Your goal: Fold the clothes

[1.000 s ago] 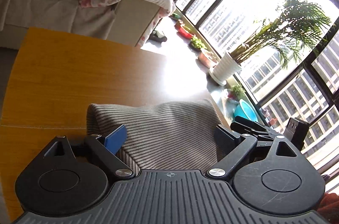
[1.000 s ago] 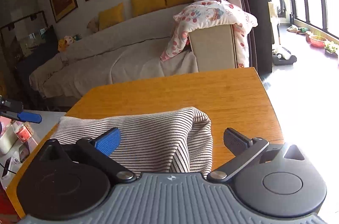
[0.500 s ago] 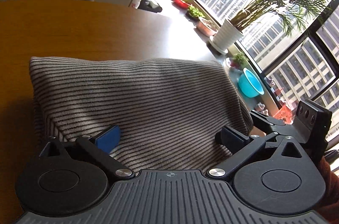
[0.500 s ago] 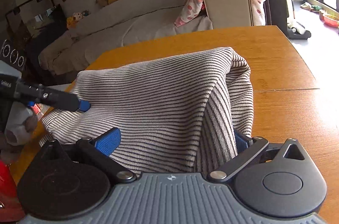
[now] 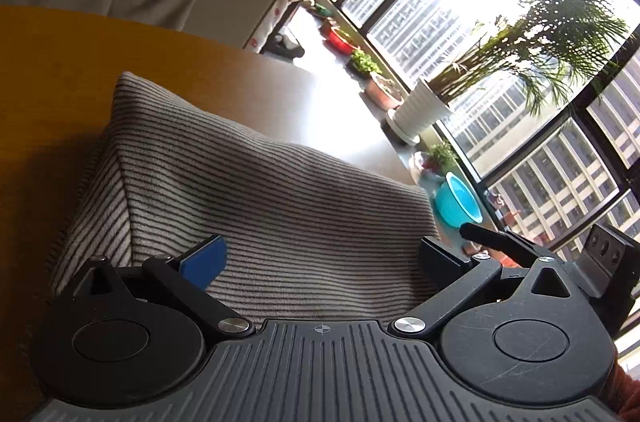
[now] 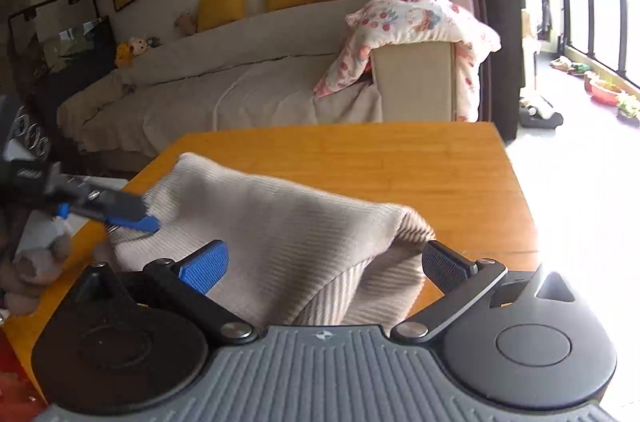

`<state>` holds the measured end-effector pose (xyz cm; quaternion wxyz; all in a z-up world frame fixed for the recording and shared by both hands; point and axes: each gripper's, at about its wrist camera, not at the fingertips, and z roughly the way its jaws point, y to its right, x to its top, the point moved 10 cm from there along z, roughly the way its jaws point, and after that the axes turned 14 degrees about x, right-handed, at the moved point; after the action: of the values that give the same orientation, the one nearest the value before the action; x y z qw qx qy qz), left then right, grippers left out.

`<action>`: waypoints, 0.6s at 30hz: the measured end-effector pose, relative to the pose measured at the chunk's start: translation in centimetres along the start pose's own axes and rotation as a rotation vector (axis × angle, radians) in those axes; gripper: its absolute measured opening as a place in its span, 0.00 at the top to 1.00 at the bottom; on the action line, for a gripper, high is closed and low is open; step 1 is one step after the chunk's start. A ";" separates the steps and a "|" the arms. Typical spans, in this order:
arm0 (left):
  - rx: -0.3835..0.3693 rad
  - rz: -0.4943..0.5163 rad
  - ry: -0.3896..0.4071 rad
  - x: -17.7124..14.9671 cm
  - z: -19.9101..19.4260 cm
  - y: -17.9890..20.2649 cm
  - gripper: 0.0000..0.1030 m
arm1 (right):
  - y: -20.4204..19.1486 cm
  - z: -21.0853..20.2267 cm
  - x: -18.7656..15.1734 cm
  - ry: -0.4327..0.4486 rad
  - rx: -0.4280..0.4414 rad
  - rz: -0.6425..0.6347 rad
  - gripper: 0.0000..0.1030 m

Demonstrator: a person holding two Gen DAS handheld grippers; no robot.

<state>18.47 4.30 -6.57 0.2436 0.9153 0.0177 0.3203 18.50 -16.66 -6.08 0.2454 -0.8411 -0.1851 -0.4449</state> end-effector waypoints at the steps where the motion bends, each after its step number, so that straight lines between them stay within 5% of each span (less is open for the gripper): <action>1: -0.028 -0.005 -0.015 -0.7 -0.3 0.3 0.00 | 1.1 0.6 0.5 0.003 -0.055 -0.019 0.00; 6: -0.046 0.026 -0.072 -2.5 0.3 0.5 0.00 | 5.2 5.3 0.8 -0.082 -0.252 -0.111 0.00; 14: -0.016 0.013 -0.035 0.6 3.1 -0.7 0.00 | 2.3 4.4 -3.0 -0.091 -0.358 -0.235 0.00; 18: 0.026 0.016 0.023 3.4 5.3 -1.2 0.00 | -0.8 2.7 -4.7 -0.099 -0.327 -0.250 0.00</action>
<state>24.51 3.69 -8.76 0.2288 0.9148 0.0173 0.3324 17.35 -14.83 -11.12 0.0389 -0.8611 -0.2253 -0.4542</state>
